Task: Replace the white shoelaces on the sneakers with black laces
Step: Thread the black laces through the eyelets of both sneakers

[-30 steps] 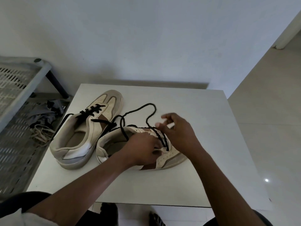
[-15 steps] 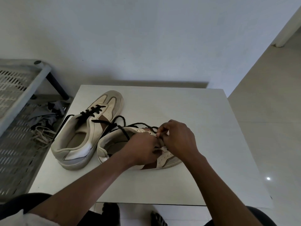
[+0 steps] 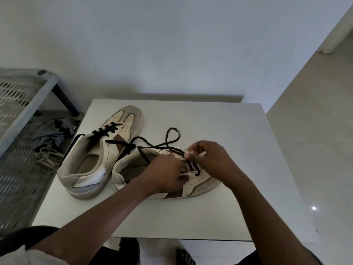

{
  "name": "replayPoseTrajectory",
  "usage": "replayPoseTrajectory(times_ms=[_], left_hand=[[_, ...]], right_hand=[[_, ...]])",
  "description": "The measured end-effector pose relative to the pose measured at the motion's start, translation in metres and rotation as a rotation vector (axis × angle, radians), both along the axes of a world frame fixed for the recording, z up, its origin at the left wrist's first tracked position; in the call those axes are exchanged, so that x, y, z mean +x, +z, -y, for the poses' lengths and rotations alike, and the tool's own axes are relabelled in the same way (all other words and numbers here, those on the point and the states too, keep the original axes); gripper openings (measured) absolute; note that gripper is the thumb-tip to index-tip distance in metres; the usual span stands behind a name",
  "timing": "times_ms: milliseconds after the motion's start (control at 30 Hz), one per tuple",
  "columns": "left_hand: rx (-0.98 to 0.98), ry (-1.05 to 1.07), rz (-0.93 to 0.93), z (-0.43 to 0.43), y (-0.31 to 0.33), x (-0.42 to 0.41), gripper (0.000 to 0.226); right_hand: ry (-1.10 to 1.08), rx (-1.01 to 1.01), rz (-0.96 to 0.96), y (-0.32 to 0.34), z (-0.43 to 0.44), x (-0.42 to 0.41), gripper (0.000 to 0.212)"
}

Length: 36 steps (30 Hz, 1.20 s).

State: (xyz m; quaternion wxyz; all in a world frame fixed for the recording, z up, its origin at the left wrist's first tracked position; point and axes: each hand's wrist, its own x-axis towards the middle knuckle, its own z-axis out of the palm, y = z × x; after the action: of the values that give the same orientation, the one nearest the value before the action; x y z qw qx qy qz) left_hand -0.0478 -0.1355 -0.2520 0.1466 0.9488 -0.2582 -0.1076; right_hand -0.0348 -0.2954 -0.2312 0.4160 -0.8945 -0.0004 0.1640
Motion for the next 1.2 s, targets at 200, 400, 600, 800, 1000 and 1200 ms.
replayPoseTrajectory(times_ms=[200,400,600,800,1000,1200], left_hand=[[0.011,-0.009,-0.012,-0.001,-0.002,0.000,0.025],[-0.003,-0.012,-0.026,-0.001,-0.004,0.000,0.024],[-0.016,-0.027,-0.038,-0.004,-0.009,0.005,0.049],[-0.060,0.005,0.006,-0.003,-0.004,0.005,0.023],[-0.040,-0.012,0.003,-0.003,-0.003,0.005,0.024],[-0.049,-0.052,-0.063,-0.002,-0.003,0.003,0.023]], right_hand=[[-0.030,-0.276,0.144,-0.007,-0.012,-0.005,0.011],[-0.041,-0.279,0.233,-0.007,-0.030,-0.011,0.012],[-0.220,-0.064,0.331,-0.009,-0.027,-0.009,0.018],[-0.384,0.409,0.395,0.012,-0.025,-0.010,0.013],[-0.215,0.793,0.541,0.040,-0.027,-0.015,0.006],[-0.211,0.837,0.341,0.028,-0.018,-0.007,0.007]])
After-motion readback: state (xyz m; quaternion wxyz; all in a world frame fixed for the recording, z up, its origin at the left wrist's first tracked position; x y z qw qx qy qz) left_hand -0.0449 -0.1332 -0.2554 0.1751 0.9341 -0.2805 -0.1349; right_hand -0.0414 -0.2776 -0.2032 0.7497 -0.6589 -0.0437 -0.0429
